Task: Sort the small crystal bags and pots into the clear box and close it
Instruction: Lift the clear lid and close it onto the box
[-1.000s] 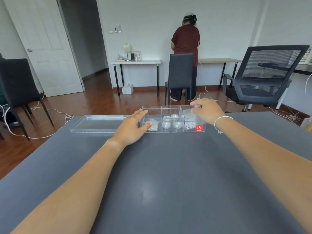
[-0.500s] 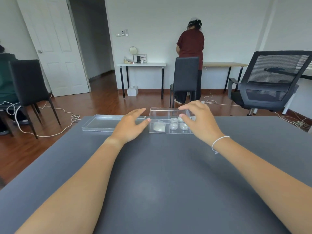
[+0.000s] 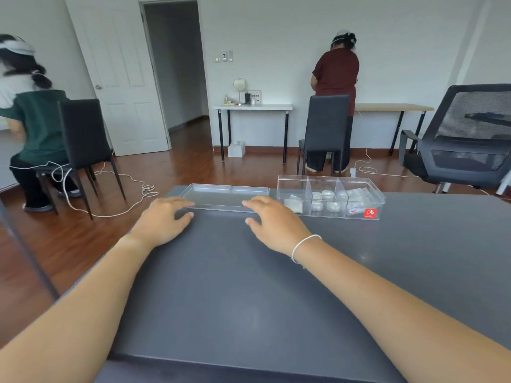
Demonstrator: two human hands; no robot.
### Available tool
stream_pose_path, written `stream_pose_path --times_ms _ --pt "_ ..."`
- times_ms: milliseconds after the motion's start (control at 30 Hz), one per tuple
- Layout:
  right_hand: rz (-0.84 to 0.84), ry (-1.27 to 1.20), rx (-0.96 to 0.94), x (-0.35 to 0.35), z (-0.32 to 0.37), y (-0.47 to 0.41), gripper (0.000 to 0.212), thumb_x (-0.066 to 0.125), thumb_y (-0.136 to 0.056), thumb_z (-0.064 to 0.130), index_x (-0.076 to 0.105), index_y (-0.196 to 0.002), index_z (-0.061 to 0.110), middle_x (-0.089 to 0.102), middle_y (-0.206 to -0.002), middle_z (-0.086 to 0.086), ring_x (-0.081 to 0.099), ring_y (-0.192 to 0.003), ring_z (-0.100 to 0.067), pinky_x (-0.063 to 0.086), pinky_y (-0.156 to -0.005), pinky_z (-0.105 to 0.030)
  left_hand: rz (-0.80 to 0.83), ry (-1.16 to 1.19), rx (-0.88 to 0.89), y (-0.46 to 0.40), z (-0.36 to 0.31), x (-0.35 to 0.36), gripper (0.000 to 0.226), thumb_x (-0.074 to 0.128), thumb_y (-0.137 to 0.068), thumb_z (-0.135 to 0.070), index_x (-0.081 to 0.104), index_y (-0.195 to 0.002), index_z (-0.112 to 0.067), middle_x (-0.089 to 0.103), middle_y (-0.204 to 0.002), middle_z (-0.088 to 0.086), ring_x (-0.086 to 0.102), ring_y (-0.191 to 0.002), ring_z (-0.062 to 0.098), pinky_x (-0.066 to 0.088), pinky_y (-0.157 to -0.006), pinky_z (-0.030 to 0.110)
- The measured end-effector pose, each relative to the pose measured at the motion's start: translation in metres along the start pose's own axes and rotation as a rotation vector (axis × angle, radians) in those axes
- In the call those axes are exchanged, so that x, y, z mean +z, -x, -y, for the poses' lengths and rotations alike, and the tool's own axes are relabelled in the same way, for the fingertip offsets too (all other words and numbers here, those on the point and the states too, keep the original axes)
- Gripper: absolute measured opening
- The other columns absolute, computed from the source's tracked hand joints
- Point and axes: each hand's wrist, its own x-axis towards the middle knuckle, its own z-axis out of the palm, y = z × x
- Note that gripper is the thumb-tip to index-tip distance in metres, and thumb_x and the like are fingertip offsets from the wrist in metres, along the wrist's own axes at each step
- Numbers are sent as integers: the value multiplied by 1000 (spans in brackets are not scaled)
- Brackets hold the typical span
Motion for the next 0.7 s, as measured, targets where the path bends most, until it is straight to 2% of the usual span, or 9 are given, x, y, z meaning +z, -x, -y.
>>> stream_pose_path --times_ms 133,300,400,533,700 --pt "69 91 116 13 3 -14 43 38 -93 21 36 -135 14 42 -140 -9 40 -126 -30 39 -101 -42 -37 72 -14 3 1 -1 33 57 -86 -19 62 -117 -14 57 -131 9 48 -125 26 32 -109 34" --pt "23 105 179 21 -1 -23 41 38 -92 13 40 -133 13 42 -132 -12 50 -111 -33 45 -86 -42 -28 86 -37 2 -1 1 38 56 -86 -21 56 -124 -18 53 -136 6 42 -128 27 30 -109 34" --pt "-24 116 215 23 -1 -27 32 41 -91 11 52 -121 8 41 -126 -11 55 -97 -32 49 -80 -42 -19 79 -54 1 0 0 40 56 -86 -23 54 -126 -21 51 -137 5 41 -128 29 32 -109 39" --pt "-39 116 195 26 -1 -31 25 41 -86 3 55 -106 11 50 -116 -10 53 -98 -31 45 -74 -37 -9 60 -59 1 -2 1 40 57 -85 -25 54 -125 -23 52 -136 5 44 -126 28 35 -106 46" --pt "-57 13 188 25 -2 -28 22 41 -82 0 57 -87 14 57 -105 -8 54 -95 -28 44 -74 -35 -28 94 -64 0 0 1 39 61 -83 -24 58 -122 -21 54 -133 4 46 -124 26 35 -107 40"
